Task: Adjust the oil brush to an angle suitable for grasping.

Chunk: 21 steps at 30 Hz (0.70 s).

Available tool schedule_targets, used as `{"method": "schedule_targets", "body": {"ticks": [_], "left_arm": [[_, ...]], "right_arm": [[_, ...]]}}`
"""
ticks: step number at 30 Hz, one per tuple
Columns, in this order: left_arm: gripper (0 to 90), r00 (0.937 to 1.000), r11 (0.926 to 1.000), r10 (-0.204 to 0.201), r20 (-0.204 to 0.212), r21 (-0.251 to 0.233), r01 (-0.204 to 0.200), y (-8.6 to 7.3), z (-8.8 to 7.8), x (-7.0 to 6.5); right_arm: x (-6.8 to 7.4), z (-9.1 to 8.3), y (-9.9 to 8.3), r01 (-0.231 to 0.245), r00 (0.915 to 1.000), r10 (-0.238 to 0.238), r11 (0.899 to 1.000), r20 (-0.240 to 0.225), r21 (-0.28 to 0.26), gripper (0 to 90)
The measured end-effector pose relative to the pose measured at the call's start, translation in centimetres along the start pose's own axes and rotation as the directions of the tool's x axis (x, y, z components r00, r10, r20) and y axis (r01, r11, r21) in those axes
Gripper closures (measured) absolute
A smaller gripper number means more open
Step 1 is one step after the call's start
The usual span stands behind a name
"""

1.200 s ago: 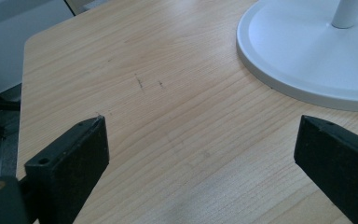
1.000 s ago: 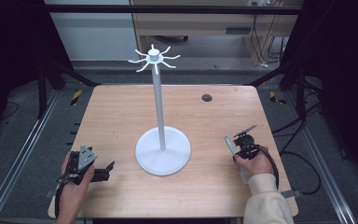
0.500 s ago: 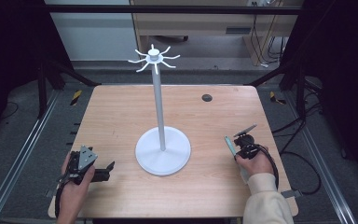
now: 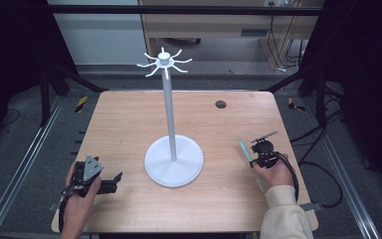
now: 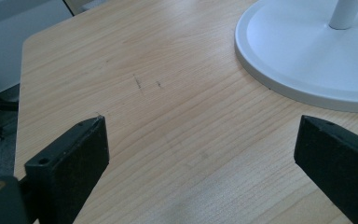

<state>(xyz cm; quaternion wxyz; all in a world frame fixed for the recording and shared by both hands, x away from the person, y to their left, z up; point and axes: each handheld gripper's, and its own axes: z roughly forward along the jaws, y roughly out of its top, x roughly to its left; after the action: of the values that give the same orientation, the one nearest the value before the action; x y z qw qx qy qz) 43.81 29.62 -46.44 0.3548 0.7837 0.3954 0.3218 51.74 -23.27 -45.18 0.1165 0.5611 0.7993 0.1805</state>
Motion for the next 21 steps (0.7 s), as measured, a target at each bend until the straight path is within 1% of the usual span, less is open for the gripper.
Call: {"method": "schedule_targets", "body": {"ticks": [1, 2, 3, 4, 5, 7, 8, 9, 12, 13, 14, 15, 17, 18, 19, 20, 21], "left_arm": [[2.7, 1.0000, 1.0000, 0.000, 0.000, 0.000, 0.000, 0.0, 0.0, 0.0], [2.7, 1.0000, 1.0000, 0.000, 0.000, -0.001, 0.000, 0.0, 0.0, 0.0], [2.7, 1.0000, 1.0000, 0.000, 0.000, -0.002, 0.001, 0.0, 0.0, 0.0], [2.7, 1.0000, 1.0000, 0.000, 0.000, -0.002, 0.001, 0.0, 0.0, 0.0], [2.7, 1.0000, 1.0000, -0.001, 0.000, -0.003, 0.001, 0.0, -0.1, 0.0], [2.7, 1.0000, 1.0000, -0.002, 0.000, -0.003, 0.002, 0.0, -0.1, 0.0], [2.7, 1.0000, 1.0000, -0.002, 0.000, -0.003, 0.002, 0.0, -0.1, 0.0], [2.7, 1.0000, 1.0000, -0.002, 0.000, -0.004, 0.002, 0.0, -0.1, 0.0], [2.7, 1.0000, 1.0000, -0.001, 0.000, -0.003, 0.001, 0.0, -0.1, 0.0], [2.7, 1.0000, 1.0000, -0.001, 0.000, -0.004, 0.001, 0.0, -0.1, 0.0], [2.7, 1.0000, 1.0000, -0.002, 0.000, -0.004, 0.002, 0.0, -0.1, 0.0], [2.7, 1.0000, 1.0000, -0.002, 0.000, -0.004, 0.002, 0.0, -0.1, 0.0], [2.7, 1.0000, 1.0000, -0.002, 0.000, -0.004, 0.002, 0.0, -0.1, 0.0], [2.7, 1.0000, 1.0000, -0.002, -0.001, -0.004, 0.002, 0.0, -0.1, 0.0], [2.7, 1.0000, 1.0000, 0.000, -0.001, -0.005, 0.000, 0.0, -0.1, 0.0], [2.7, 1.0000, 1.0000, 0.000, -0.001, -0.005, 0.000, 0.0, -0.1, 0.0], [2.7, 1.0000, 1.0000, 0.002, -0.002, -0.004, -0.002, 0.0, 0.0, 0.1]], "right_arm": [[0.0, 0.0, 0.0, 0.000, 1.0000, 0.000, 1.000, 0.000, 0.000, 82.4], [0.2, -0.4, 0.2, 0.005, 1.0000, -0.005, 0.999, -0.002, -0.033, 82.3], [0.4, -0.6, 0.3, 0.011, 0.9999, -0.012, 0.999, -0.002, -0.050, 82.3], [0.4, -0.6, 0.3, 0.011, 0.9999, -0.012, 0.999, -0.002, -0.050, 82.3], [0.7, -1.0, 0.5, 0.015, 0.9998, -0.016, 0.997, -0.009, -0.081, 82.4], [0.8, -1.2, 0.5, 0.033, 0.9994, -0.034, 0.993, -0.007, -0.115, 82.4], [0.8, -1.2, 0.5, 0.033, 0.9994, -0.034, 0.993, -0.007, -0.115, 82.4], [0.8, -1.4, 0.6, 0.032, 0.9991, -0.036, 0.989, -0.023, -0.146, 82.4], [0.8, -1.8, 0.7, 0.020, 0.9982, -0.030, 0.981, -0.051, -0.193, 82.4], [0.7, -1.9, 0.7, 0.023, 0.9980, -0.034, 0.977, -0.052, -0.211, 82.4], [0.7, -2.1, 0.7, 0.019, 0.9976, -0.033, 0.974, -0.061, -0.227, 82.4], [0.7, -2.1, 0.7, 0.019, 0.9976, -0.033, 0.974, -0.061, -0.227, 82.4], [0.7, -2.4, 0.7, 0.010, 0.9967, -0.031, 0.966, -0.075, -0.259, 82.4], [0.7, -2.7, 0.8, 0.007, 0.9957, -0.033, 0.957, -0.086, -0.291, 82.4], [0.7, -2.9, 0.9, 0.004, 0.9952, -0.034, 0.952, -0.091, -0.306, 82.4], [0.7, -2.9, 0.9, 0.004, 0.9952, -0.034, 0.952, -0.091, -0.306, 82.4], [1.0, -3.5, 1.2, 0.009, 0.9949, -0.042, 0.943, -0.092, -0.333, 82.4]]}}
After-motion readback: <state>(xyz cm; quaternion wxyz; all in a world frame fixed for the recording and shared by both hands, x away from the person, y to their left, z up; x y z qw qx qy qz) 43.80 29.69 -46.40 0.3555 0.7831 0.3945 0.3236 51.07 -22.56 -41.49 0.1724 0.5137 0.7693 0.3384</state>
